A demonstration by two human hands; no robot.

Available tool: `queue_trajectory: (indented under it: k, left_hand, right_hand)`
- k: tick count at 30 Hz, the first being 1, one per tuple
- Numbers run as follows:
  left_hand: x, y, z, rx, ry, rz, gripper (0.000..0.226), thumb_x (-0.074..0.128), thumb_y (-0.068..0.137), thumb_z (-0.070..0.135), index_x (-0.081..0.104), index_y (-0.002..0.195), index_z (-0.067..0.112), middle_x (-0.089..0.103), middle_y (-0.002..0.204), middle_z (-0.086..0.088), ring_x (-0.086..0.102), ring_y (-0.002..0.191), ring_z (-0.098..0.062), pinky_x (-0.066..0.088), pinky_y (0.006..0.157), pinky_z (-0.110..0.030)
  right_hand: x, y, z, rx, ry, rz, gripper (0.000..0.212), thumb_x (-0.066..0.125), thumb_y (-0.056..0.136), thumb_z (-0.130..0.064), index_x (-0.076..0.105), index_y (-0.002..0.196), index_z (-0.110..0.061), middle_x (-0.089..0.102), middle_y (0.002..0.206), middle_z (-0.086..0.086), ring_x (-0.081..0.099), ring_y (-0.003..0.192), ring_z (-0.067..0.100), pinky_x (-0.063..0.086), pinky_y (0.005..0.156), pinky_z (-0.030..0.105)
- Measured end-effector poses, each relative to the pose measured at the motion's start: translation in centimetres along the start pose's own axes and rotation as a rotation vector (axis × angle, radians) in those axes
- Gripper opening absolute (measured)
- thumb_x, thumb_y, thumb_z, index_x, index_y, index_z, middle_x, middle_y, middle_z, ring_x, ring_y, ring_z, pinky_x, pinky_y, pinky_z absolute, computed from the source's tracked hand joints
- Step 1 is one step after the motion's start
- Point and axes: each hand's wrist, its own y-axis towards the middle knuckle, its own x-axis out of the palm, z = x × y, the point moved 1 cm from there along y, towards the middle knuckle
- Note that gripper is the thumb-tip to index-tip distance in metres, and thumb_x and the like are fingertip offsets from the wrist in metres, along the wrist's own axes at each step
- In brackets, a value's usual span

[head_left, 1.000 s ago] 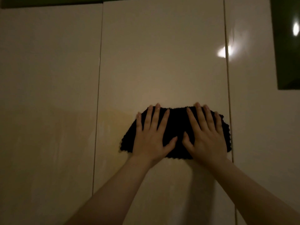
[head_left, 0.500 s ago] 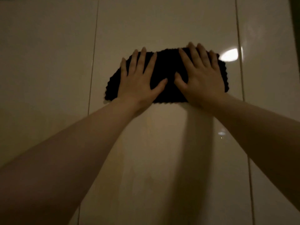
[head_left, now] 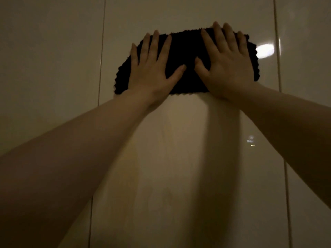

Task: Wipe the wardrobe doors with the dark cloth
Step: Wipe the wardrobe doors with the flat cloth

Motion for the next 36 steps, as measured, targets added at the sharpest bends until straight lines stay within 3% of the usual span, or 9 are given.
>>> queue_trajectory:
  k: [10,27,36]
  left_hand:
    - [0.2,-6.5,-0.4,0.020,-0.034,-0.026,0.076,0.018,0.093,0.068,0.001,0.155,0.026,-0.003,0.163,-0.005,-0.010,0.149,-0.020,-0.007,0.119,-0.049]
    - [0.1,-19.6,-3.9,0.010,-0.006,-0.198,0.077,0.022,0.093,0.065,0.006,0.155,0.021,-0.004,0.163,-0.007,-0.006,0.149,-0.023,0.005,0.117,-0.058]
    - [0.0,-18.5,-5.6,0.043,0.016,-0.207,0.079,0.023,0.092,0.067,0.006,0.155,0.023,-0.004,0.163,-0.006,-0.008,0.149,-0.022,0.004,0.118,-0.056]
  right_hand:
    - [0.2,-6.3,-3.6,0.049,0.025,-0.030,0.070,0.022,0.096,-0.054,0.014,0.155,-0.018,0.011,0.162,0.010,0.006,0.149,0.026,0.003,0.121,0.049]
    - [0.6,-17.4,-12.1,0.014,0.047,-0.134,0.068,0.035,0.097,-0.047,0.020,0.154,-0.013,0.013,0.161,0.011,0.007,0.149,0.028,0.010,0.120,0.051]
    - [1.0,-15.8,-12.7,-0.070,0.033,-0.135,0.068,0.033,0.095,-0.046,0.024,0.153,-0.013,0.017,0.161,0.011,0.012,0.149,0.028,0.013,0.119,0.053]
